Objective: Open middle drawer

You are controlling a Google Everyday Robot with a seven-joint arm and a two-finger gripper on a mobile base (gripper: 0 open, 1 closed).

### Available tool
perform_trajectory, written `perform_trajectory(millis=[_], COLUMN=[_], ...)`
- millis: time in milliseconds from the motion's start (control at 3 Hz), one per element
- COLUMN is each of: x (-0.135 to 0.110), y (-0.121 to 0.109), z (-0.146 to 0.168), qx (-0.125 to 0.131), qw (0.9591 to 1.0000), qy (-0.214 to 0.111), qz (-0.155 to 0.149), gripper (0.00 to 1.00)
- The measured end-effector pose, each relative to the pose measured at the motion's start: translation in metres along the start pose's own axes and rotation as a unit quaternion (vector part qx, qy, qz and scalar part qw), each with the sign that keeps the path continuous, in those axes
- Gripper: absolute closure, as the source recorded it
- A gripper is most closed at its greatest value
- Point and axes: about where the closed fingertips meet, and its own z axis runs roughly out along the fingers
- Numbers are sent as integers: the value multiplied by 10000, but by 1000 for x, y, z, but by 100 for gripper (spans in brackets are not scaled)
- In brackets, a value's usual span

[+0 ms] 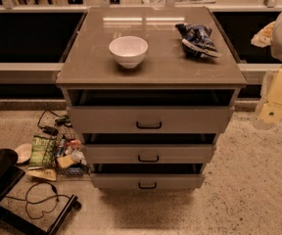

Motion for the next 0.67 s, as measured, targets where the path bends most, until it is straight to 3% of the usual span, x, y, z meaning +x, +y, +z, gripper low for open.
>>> perform_trajectory(millis=[667], x=[1], y=[2], z=[8], qx=[3], qw=[10000], qy=[-57], qz=[22], gripper=[0])
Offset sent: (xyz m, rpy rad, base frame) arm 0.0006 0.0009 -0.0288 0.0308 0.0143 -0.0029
